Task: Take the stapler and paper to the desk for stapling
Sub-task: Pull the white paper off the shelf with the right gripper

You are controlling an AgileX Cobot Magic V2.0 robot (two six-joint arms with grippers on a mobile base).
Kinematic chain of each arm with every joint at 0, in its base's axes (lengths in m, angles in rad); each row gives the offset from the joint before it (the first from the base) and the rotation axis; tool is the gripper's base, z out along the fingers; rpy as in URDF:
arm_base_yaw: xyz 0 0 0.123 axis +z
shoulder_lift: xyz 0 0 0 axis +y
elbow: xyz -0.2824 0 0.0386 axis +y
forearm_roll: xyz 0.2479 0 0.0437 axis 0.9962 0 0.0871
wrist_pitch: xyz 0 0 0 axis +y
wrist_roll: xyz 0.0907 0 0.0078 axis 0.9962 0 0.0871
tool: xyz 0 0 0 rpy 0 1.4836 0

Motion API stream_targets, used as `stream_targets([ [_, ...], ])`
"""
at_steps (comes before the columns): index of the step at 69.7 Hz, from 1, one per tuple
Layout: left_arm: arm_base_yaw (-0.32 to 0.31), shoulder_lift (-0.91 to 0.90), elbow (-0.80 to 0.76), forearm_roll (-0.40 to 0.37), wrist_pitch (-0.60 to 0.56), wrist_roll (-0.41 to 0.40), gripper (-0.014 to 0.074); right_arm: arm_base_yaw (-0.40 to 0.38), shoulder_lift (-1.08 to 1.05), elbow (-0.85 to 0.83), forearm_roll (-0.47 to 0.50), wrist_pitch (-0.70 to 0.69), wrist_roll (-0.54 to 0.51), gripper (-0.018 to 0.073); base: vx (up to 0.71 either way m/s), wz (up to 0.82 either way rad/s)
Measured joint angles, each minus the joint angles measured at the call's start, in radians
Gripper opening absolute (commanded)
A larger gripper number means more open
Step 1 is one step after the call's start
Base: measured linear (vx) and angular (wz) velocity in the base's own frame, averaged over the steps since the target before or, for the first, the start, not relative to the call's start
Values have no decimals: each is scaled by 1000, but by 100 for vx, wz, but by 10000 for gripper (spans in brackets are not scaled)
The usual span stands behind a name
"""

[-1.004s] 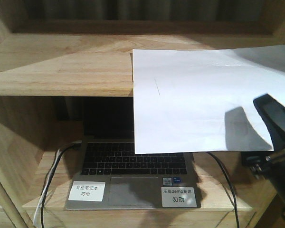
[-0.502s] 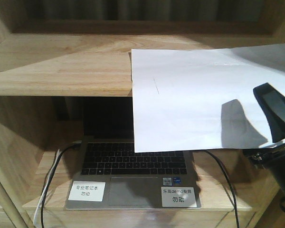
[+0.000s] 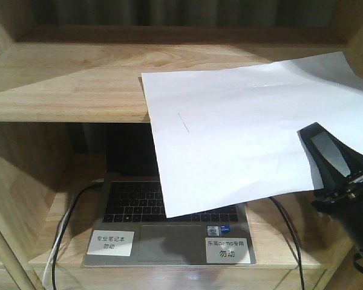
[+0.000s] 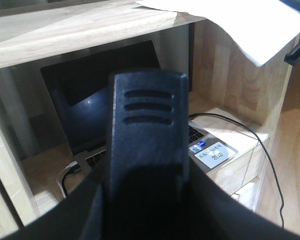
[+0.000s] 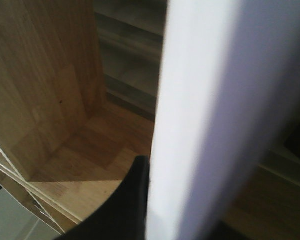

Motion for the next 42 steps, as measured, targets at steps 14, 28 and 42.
stream_targets([
  [14,0,0,0,0,0,0,-6,0,0,0,-22,0,13,-9,0,0],
  [28,0,0,0,0,0,0,-6,0,0,-1,-75,0,33,-8,0,0],
  [42,0,0,0,0,0,0,-6,0,-64,-1,-120,3,46,-8,0,0],
])
